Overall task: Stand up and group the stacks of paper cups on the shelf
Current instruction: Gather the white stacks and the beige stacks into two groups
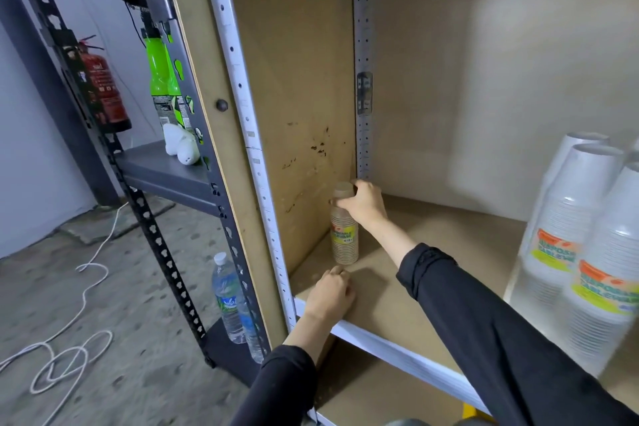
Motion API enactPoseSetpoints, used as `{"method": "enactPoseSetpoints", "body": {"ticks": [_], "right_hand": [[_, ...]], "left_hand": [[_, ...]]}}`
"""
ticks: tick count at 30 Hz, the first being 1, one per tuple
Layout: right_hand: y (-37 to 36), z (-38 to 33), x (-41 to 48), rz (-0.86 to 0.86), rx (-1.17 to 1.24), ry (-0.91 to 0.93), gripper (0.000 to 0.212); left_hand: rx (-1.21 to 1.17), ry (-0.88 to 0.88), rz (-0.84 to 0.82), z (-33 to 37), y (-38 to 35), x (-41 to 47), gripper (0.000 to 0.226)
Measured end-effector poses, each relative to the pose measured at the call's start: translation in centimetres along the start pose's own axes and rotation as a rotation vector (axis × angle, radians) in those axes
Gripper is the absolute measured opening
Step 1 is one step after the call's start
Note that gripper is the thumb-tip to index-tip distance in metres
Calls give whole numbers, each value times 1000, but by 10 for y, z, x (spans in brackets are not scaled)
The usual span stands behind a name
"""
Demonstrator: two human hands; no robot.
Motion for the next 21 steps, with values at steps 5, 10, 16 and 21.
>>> {"method": "enactPoseSetpoints", "body": {"ticks": [5,10,16,21], "right_hand": [[17,0,-17,43,76,11,43],[48,-4,-47,61,138,39,45],[89,-3,-94,110,152,49,42],[120,6,-136,203,138,40,43]], "left_hand": [[-1,-21,22,3,2,-7,33],[-25,-22,15,8,2,-20,30],[-86,-24,33,28,-2,-47,30],[-51,-89,33,55,-11,-74,29]]}}
Point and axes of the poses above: each hand's wrist, its own x-axis towards the middle knuckle, its own y-axis out of the back of the hand, z = x × y, the point moved 6 cm from there along x, towards the middle knuckle
